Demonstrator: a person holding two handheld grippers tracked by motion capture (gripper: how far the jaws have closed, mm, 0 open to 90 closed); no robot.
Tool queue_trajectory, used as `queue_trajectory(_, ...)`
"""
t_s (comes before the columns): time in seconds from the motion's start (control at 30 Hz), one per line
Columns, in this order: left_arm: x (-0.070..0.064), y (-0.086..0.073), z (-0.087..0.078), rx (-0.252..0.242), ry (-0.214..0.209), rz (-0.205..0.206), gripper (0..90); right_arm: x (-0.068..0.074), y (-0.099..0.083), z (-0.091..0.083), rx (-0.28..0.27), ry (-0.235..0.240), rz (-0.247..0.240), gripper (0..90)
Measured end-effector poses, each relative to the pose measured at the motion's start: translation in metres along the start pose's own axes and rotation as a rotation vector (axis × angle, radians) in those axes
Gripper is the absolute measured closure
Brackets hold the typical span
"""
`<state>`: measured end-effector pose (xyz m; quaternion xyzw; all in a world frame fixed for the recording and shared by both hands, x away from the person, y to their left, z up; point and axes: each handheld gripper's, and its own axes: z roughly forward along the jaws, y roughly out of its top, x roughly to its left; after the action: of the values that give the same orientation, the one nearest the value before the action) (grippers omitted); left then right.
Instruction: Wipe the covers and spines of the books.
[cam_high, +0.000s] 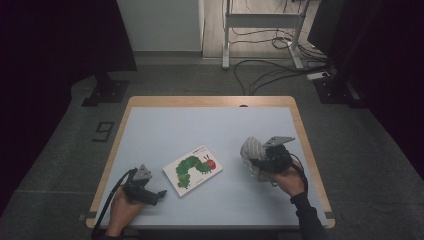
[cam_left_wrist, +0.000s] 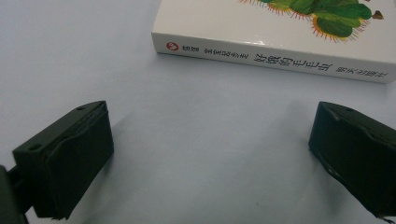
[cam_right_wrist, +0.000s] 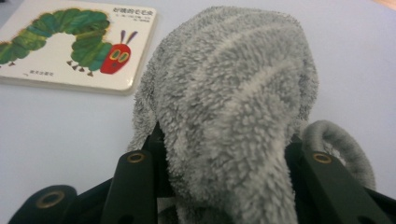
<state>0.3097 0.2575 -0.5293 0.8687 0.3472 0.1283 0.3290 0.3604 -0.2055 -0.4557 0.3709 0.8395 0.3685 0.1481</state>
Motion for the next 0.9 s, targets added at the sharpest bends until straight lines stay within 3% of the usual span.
queue_trajectory(0.9,0.000,0.000,0.000,0.000,0.000,-0.001,0.0,0.037,0.036,0.049,0.001,0.091,-0.090,54.8)
